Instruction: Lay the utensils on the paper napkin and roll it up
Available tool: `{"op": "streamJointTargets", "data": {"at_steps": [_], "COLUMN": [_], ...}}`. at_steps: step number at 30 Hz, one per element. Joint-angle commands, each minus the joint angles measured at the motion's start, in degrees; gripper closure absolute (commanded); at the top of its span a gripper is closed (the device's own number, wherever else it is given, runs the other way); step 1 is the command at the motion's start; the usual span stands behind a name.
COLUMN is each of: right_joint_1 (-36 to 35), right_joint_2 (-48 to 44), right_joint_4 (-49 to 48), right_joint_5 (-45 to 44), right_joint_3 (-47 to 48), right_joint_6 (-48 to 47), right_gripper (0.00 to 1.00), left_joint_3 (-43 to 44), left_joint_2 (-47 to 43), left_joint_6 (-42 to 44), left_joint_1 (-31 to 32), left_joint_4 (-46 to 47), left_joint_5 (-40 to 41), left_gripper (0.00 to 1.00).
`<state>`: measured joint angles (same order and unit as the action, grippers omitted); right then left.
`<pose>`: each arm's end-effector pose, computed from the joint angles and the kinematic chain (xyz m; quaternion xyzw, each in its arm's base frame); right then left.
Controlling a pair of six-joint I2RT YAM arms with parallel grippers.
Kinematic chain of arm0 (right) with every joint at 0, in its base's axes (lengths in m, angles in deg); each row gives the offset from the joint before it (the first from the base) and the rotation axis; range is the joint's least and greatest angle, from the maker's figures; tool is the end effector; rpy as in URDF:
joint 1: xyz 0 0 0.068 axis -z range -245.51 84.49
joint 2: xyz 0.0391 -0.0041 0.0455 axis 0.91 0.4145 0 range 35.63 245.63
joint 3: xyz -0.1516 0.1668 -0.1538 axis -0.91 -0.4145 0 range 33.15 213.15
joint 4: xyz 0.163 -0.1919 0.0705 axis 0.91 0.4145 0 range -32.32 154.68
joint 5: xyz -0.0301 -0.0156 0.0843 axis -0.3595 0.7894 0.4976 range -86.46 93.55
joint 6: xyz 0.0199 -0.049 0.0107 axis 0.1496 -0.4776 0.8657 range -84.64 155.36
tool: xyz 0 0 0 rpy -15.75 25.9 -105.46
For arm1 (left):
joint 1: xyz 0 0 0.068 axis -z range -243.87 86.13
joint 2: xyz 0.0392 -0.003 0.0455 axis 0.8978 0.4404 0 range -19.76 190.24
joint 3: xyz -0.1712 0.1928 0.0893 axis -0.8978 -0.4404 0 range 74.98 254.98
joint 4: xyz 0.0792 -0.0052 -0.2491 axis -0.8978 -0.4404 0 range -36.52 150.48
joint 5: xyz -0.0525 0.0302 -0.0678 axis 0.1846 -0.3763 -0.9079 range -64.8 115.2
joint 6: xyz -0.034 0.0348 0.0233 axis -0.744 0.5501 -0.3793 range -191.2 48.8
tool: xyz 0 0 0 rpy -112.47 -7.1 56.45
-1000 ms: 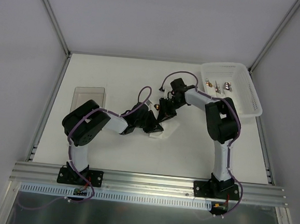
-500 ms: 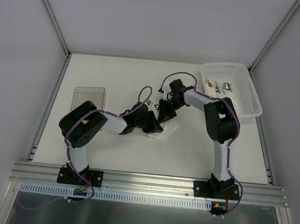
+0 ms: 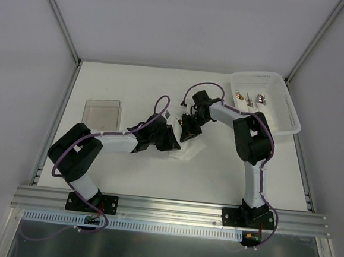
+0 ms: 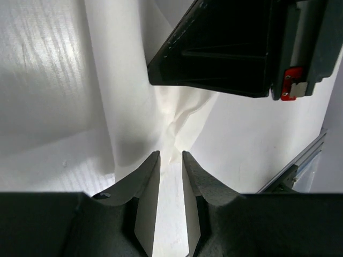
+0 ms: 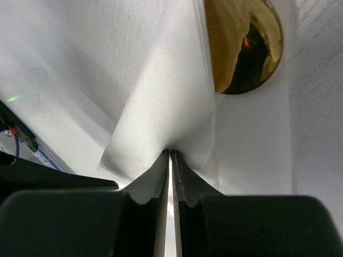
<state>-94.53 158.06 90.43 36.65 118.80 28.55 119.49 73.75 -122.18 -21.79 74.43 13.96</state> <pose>0.3666 0.2256 0.1404 -0.3383 0.8820 0.3079 0.1131 0.2413 -0.2272 0.1689 -0.0234 0.8838 -0.3930 0.2529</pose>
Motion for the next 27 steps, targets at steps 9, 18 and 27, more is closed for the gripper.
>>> {"op": "streamJointTargets", "data": {"at_steps": [9, 18, 27], "right_joint_1": [-0.69, -1.13, -1.57], "right_joint_2": [2.20, 2.29, 2.11], "right_joint_4": [4.34, 4.69, 5.65], "right_joint_5": [-4.71, -4.62, -4.19], "right_joint_3": [1.19, 1.45, 1.80], "right_joint_6": [-1.45, -2.16, -3.30], "right_gripper": [0.91, 0.91, 0.91], "left_joint_3": [5.49, 7.69, 8.49], "left_joint_2": [3.16, 5.88, 10.37], "left_joint_6": [3.35, 3.26, 0.71], "left_joint_1": [2.65, 3.18, 3.18], "left_joint_4": [-4.20, -4.20, -8.94], "left_joint_5": [1.84, 2.63, 5.79], "left_gripper": [0.81, 0.84, 0.90]}}
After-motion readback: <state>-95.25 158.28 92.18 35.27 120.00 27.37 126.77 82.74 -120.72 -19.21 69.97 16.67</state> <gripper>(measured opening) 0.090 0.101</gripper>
